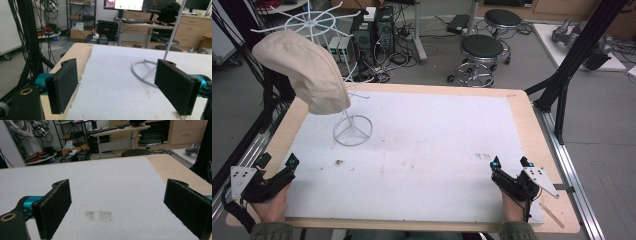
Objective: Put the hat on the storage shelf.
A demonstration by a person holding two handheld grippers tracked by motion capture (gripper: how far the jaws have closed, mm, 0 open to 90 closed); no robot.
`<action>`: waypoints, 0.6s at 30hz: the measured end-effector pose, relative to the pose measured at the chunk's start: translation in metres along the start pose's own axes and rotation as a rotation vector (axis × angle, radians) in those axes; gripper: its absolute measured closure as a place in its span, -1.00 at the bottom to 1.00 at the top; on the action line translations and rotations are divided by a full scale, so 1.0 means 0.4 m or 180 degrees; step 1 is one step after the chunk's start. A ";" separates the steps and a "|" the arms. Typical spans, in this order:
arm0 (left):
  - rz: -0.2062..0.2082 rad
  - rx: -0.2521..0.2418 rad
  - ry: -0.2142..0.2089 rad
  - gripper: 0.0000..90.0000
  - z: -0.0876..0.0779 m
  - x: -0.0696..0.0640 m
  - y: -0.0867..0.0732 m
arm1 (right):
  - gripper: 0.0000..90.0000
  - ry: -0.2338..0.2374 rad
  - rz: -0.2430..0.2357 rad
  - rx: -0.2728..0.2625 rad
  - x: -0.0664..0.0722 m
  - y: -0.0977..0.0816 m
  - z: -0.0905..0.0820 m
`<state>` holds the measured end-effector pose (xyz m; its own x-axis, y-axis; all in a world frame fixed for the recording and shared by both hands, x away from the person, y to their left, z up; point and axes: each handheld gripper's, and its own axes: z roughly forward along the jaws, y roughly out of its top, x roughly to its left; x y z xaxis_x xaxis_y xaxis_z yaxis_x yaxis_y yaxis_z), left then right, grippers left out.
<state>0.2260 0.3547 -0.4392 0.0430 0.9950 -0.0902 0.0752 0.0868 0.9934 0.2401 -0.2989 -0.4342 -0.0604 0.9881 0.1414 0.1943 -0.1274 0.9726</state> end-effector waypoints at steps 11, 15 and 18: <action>-0.0022 0.0036 -0.0018 -0.58 0.002 0.003 -0.003 | -0.86 0.0018 0.0017 0.0032 0.001 -0.001 0.001; -0.0021 0.0050 -0.0018 -0.58 0.002 0.004 -0.004 | -0.86 0.0027 0.0020 0.0031 0.001 -0.001 0.002; -0.0026 0.0056 -0.0024 -0.58 0.002 0.004 -0.004 | -0.86 0.0027 0.0016 0.0039 0.001 -0.001 0.001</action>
<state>0.2268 0.3561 -0.4412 0.0499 0.9938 -0.0990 0.0931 0.0940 0.9912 0.2405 -0.2984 -0.4348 -0.0677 0.9867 0.1481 0.2065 -0.1314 0.9696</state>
